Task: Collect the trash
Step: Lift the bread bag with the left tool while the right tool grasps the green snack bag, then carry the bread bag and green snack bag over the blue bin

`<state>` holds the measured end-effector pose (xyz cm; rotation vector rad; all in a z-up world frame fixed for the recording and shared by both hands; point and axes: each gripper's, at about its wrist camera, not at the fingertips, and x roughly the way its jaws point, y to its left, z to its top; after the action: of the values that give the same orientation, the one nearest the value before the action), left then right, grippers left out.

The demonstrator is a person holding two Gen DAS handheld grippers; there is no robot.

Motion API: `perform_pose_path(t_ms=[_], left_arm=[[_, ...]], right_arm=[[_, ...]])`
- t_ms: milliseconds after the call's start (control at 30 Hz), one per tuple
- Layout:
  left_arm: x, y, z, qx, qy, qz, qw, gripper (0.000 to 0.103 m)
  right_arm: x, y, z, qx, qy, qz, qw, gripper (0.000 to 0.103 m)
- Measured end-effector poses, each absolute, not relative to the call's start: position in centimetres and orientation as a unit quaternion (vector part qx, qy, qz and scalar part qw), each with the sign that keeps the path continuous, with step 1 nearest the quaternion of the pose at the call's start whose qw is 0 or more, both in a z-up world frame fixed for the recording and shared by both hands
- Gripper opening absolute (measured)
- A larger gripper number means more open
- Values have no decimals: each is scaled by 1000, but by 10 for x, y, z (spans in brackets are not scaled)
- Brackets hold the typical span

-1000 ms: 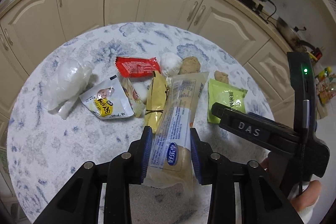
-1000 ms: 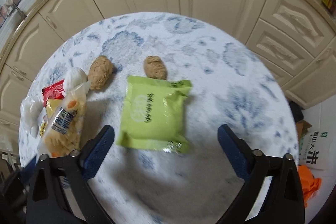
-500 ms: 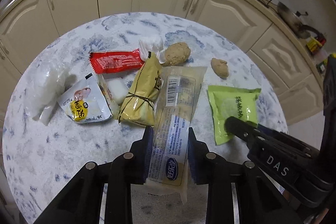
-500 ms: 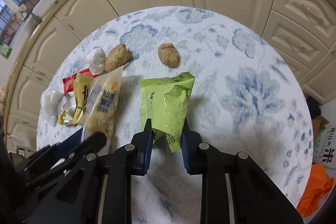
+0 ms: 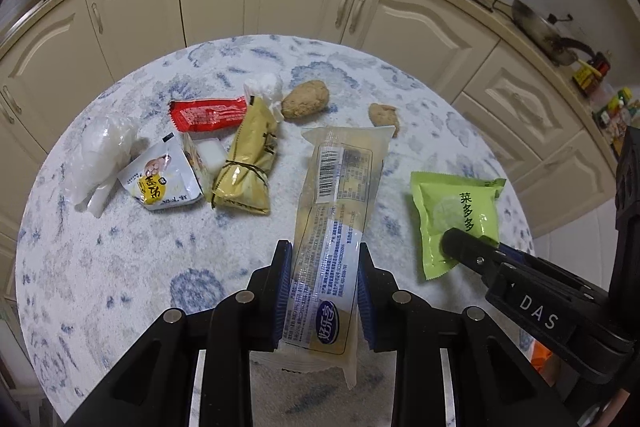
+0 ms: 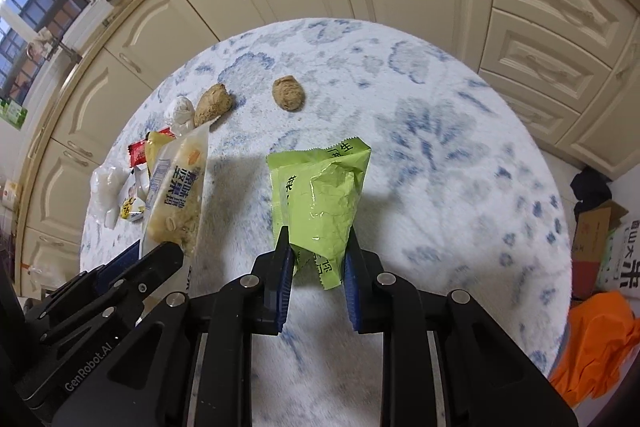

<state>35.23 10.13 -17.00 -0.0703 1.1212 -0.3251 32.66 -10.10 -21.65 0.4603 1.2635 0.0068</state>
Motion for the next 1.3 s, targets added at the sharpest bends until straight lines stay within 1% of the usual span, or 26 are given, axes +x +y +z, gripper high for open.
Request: perform_pose_path(t_ms=[333,533,1033,1300], left_arm=[[325,73,-154,-10,517,-183,836,26],[310,41,-147,11,513,-207,833,26],[272,-86,-156,89,515,-302,797,26],[266,-152,-172,127,521,-328,778,26]], right_arm=[[290,-133,-200,232,566,-24,791,22],[264,-165,-191,249,552,-50,794,22],[178,-278,-193,306,525,-173,775,22],[136,-341,-212,345,529,-224,743,22]])
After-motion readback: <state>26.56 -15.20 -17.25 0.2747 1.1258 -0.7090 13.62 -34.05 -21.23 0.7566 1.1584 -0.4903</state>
